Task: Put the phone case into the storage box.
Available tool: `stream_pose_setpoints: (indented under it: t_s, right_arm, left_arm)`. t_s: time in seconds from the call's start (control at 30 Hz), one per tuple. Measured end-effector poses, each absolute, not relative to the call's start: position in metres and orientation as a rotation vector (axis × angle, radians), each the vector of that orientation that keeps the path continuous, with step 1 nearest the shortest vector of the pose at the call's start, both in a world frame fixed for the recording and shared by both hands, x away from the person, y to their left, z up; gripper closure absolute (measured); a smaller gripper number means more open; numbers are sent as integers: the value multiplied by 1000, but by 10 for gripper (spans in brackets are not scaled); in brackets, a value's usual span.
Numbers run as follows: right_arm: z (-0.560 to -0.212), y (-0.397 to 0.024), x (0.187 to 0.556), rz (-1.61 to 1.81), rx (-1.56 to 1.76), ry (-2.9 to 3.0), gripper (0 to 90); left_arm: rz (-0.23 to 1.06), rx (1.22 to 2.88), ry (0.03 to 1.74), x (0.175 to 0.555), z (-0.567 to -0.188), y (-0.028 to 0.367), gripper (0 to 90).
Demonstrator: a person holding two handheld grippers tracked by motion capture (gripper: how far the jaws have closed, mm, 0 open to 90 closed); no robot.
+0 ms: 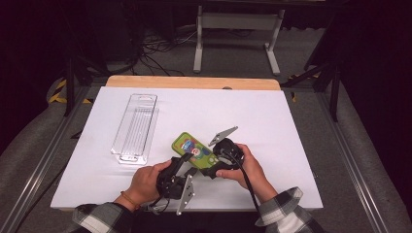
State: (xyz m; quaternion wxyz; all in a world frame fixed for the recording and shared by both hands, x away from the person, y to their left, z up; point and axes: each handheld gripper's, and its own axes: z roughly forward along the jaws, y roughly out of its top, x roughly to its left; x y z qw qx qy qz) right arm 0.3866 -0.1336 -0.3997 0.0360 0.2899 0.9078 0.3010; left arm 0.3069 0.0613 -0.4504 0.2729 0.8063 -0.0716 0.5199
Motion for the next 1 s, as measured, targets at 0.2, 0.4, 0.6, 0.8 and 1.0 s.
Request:
stream_pose_setpoints:
  t_s: [0.2,0.4,0.6,0.8,1.0]
  right_arm:
    - [-399,-128,385,909,871,2803,169]
    - [-398,-125,385,905,864,2800,169]
    - [-397,-124,383,880,843,2803,167]
    - [-396,-124,381,872,837,2800,164]
    - [-395,-126,380,880,843,2791,158]
  left_arm:
    - [1495,2193,-319,302,-459,50,575]
    - [1540,2175,-365,300,-462,47,665]
    - [1578,2185,-428,299,-464,47,733]
    - [1603,2217,-472,298,-464,46,783]
    - [1666,2183,-515,297,-465,42,787]
